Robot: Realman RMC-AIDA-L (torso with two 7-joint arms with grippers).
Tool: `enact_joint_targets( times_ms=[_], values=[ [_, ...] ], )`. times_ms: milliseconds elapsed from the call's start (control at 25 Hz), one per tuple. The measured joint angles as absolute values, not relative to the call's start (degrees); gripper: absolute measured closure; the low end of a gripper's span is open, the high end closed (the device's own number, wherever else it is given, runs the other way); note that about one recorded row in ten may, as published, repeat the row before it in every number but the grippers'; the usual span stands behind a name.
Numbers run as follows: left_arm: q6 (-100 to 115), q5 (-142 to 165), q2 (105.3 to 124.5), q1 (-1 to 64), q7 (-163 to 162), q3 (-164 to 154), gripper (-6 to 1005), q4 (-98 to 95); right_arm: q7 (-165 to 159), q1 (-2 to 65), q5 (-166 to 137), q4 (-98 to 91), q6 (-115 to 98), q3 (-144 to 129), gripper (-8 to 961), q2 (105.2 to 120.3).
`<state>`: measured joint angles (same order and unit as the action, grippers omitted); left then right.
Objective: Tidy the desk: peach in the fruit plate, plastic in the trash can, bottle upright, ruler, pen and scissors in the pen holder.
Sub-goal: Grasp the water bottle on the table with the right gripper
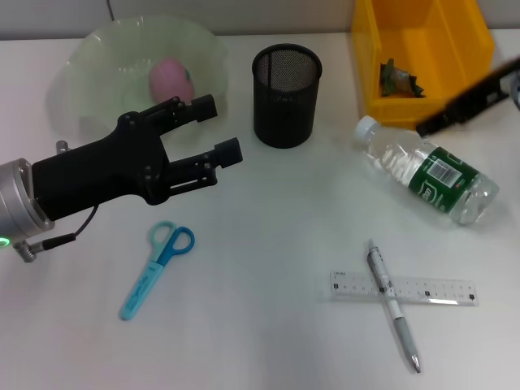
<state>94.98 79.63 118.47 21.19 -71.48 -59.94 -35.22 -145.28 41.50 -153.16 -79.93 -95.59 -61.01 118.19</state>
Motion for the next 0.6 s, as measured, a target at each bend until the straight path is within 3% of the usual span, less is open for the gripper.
enact_joint_targets(
  times_ms=[160,360,600],
  values=[
    [95.0,79.6,118.47,21.5,-71.4,-59.9,198,-35.1,-144.3,39.5,-146.6,-83.0,-94.3,-60.4,279,117.95],
    [95.1,79.6,118.47,21.3,-71.4,-59.8,198,-35.1,-143.5,41.3,-142.9,-80.1,-99.0,-58.4,227,116.30],
    [95.0,79.6,118.47,21.1,-71.4,-59.7,198,-35.1,-145.3,41.2,-147.1,-83.4,-100.2,-59.2,160,117.60]
  ],
)
